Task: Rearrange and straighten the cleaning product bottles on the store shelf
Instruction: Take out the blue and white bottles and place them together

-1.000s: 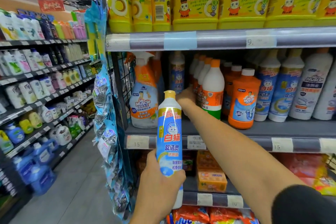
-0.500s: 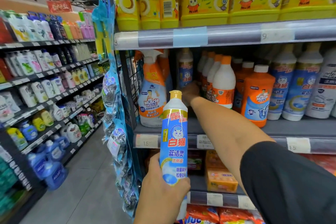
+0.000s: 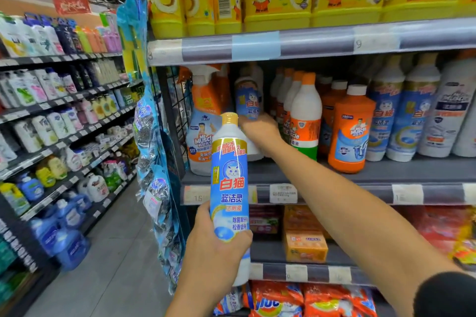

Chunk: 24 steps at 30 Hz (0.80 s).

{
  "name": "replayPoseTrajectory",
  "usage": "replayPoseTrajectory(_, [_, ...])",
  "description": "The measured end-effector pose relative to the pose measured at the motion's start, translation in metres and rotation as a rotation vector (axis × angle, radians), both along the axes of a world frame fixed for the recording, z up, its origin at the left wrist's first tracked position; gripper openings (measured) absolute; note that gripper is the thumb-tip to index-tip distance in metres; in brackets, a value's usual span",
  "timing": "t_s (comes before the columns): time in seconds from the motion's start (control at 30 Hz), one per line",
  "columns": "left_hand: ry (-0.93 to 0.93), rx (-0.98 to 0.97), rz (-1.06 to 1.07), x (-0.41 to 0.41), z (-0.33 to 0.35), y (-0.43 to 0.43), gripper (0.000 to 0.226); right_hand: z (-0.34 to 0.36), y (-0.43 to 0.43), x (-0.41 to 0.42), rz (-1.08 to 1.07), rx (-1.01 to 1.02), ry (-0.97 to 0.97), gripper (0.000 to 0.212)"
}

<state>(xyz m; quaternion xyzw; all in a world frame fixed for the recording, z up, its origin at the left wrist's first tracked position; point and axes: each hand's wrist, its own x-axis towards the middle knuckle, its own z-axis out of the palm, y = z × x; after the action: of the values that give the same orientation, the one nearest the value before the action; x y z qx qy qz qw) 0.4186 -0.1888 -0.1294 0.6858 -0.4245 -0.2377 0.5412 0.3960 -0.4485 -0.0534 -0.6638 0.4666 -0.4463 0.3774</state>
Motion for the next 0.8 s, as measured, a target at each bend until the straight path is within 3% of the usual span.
replayPoseTrajectory(0.07, [-0.001, -0.010, 0.006, -0.002, 0.000, -0.003, 0.039, 0.000, 0.027, -0.020, 0.021, 0.006, -0.048, 0.031])
replayPoseTrajectory(0.23, [0.035, -0.019, 0.002, -0.009, -0.002, -0.006, 0.042, -0.004, 0.083, -0.074, 0.149, 0.169, -0.164, 0.042])
replayPoseTrajectory(0.33, [0.050, -0.035, 0.008, -0.020, -0.003, -0.006, 0.040, -0.014, 0.111, -0.111, 0.179, 0.200, -0.255, 0.033])
replayPoseTrajectory(0.53, [0.065, -0.072, -0.026, -0.064, -0.006, -0.013, 0.043, -0.036, 0.157, -0.197, 0.175, 0.197, -0.301, 0.036])
replayPoseTrajectory(0.8, [0.180, -0.100, -0.123, -0.164, -0.009, -0.030, 0.044, -0.059, 0.160, -0.306, 0.049, 0.174, -0.319, 0.022])
